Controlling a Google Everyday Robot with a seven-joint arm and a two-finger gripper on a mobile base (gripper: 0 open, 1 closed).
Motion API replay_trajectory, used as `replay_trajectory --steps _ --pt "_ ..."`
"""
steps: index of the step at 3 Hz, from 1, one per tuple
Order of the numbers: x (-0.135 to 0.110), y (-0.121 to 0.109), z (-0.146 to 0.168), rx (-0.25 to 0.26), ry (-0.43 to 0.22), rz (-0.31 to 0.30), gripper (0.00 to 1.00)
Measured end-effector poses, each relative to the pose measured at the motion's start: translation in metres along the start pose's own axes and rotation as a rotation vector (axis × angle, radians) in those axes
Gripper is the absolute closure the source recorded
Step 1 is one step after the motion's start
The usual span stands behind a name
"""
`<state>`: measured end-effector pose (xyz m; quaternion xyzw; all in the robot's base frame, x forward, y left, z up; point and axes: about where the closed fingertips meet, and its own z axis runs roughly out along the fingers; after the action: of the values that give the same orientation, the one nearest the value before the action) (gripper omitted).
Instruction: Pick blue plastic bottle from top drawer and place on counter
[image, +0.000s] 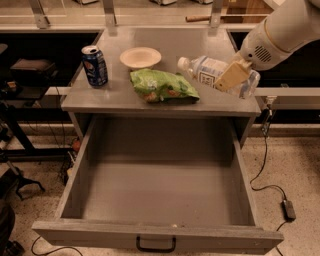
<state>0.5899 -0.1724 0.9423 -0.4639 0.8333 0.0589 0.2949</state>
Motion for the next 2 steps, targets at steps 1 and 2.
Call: replay_trajectory --steps 1,2 --pt "0.0004 0.0009 -0.0011 0.0 0.0 0.082 1.0" --pt "0.0004 0.0009 -0.0011 0.0 0.0 0.082 1.0"
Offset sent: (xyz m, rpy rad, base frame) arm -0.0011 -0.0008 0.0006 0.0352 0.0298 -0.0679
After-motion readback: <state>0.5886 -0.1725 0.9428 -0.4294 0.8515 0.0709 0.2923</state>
